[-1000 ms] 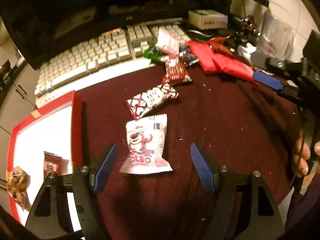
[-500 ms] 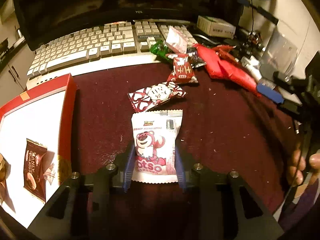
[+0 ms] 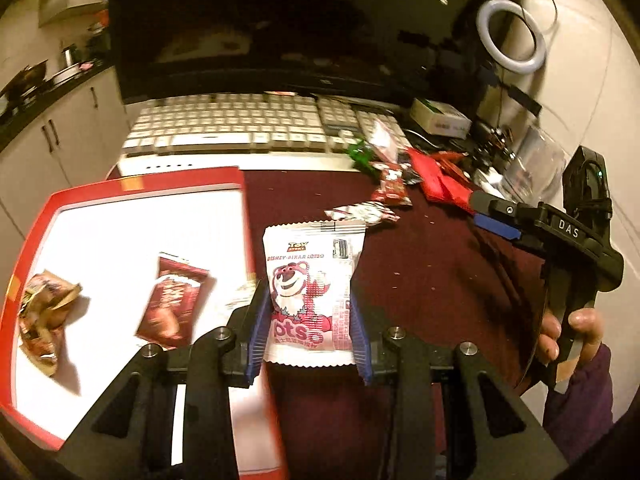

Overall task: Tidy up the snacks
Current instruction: 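Carry the Lotso and white-red packets to the tray and release both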

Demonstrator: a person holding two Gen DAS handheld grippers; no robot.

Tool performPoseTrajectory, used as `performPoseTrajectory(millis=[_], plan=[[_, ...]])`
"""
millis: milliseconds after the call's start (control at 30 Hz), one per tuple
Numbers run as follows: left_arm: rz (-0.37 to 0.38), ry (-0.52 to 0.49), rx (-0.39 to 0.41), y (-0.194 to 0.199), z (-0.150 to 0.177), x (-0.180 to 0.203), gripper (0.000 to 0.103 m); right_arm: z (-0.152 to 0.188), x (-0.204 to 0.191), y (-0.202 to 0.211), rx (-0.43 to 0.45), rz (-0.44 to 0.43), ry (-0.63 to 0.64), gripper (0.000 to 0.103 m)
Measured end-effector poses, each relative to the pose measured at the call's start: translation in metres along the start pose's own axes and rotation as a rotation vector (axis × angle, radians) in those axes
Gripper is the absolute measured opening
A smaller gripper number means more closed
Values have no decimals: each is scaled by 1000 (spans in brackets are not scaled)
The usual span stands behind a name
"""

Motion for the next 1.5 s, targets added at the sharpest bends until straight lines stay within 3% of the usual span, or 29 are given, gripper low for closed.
performPoseTrajectory(millis=[100,167,267,400,533,600,667,933,1267,1367,1500], plan=[[5,19,8,3,3,-10,34,5,-36,-20,-50,13,97,77],[15,31,7,4,5,-13,34,9,-60,-44,-95,119,205,77],[32,44,8,7,8,-17,34,18,-69,-82,-193,214,246,75],[43,53,10,11,11,-22,34,24,-70,-112,-234,352,253,77],[50,59,10,12,11,-24,34,29,-80,-125,-238,432,329,77],[54,61,8,11,12,-25,34,35,-87,-130,-237,466,396,71],[54,61,2,10,12,-25,34,37,-90,-129,-231,445,405,61],[51,61,-3,9,12,-24,34,35,-80,-107,-191,371,374,44],[22,91,19,14,6,-40,34,19,-63,-79,-154,180,134,42],[-7,113,36,20,5,-54,34,15,-78,-76,-139,128,138,42],[-75,158,68,29,3,-84,34,15,-127,-78,-105,24,222,42]])
Point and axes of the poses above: each gripper's, at about its wrist camera, not at the fingertips, and y roughly against the way its jaws point, x to its right, z to its underside, the point moved 4 cm from there along -y, roughly the way its jaws point, and after that the axes turned 5 degrees about x, right-handed, at the moved point
